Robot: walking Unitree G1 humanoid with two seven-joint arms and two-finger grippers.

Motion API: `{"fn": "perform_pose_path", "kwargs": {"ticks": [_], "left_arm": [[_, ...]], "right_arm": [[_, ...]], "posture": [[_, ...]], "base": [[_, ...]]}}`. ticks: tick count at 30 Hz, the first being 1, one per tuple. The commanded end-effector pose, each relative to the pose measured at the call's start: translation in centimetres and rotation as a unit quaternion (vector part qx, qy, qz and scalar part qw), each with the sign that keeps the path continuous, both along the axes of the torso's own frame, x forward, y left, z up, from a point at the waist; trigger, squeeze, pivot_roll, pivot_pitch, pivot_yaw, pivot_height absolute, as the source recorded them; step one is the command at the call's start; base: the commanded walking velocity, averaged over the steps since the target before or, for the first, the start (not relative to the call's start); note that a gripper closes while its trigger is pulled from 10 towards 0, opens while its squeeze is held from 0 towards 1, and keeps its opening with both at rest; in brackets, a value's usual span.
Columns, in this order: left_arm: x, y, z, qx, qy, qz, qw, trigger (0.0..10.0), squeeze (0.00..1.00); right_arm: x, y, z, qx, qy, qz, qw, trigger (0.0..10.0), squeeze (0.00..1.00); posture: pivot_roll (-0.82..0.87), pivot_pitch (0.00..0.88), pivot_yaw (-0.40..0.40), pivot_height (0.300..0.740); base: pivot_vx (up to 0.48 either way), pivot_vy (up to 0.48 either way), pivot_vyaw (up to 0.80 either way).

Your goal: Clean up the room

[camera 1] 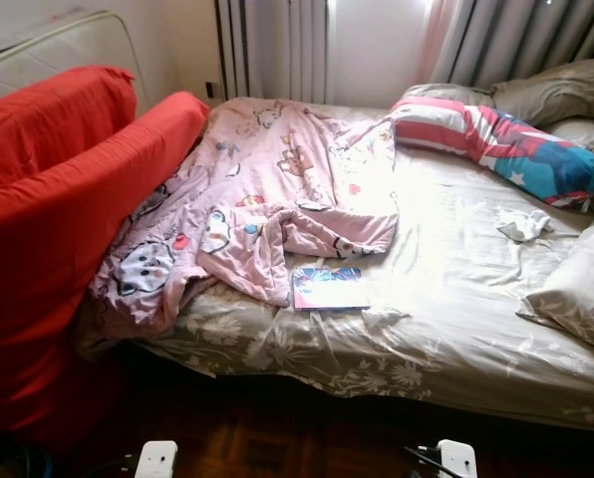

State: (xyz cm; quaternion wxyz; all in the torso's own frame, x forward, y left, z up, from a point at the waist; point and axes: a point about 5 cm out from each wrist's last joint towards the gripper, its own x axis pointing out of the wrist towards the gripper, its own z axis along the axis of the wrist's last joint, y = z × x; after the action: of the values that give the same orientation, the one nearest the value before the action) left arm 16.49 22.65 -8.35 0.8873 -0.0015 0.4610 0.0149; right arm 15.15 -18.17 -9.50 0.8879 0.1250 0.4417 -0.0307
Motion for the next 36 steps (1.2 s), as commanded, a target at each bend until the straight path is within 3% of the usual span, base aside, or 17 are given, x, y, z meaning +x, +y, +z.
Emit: {"fn": "perform_pose_path", "kwargs": {"ticks": [1, 6, 11, 36], "left_arm": [[-0.05, 0.06, -0.01, 0.000, -0.002, 0.006, 1.000, 10.0, 0.00], [-0.08, 0.12, -0.01, -0.001, -0.004, 0.015, 1.000, 10.0, 0.00], [-0.05, 0.12, 0.00, -0.002, -0.005, 0.017, 1.000, 10.0, 0.00], [0.10, 0.06, 0.07, -0.005, -0.010, 0.019, 1.000, 10.0, 0.00]], "right_arm": [[0.12, -0.30, 0.11, -0.004, -0.006, -0.002, 1.000, 10.0, 0.00], [0.31, -0.29, 0.23, -0.010, -0.013, 0.012, 1.000, 10.0, 0.00], [0.35, -0.23, 0.24, -0.004, -0.014, 0.012, 1.000, 10.0, 0.00], [0.63, -0.42, 0.47, -0.011, -0.033, 0.000, 0.999, 10.0, 0.00]], "posture": [[0.10, 0.000, -0.033, 0.740], [0.10, 0.000, -0.033, 0.740], [0.10, 0.000, -0.034, 0.740], [0.10, 0.000, -0.035, 0.740]], "base": [[0.000, 0.000, 0.00], [0.215, 0.000, 0.00], [0.286, 0.000, 0.80], [0.314, 0.000, 0.00]]}}
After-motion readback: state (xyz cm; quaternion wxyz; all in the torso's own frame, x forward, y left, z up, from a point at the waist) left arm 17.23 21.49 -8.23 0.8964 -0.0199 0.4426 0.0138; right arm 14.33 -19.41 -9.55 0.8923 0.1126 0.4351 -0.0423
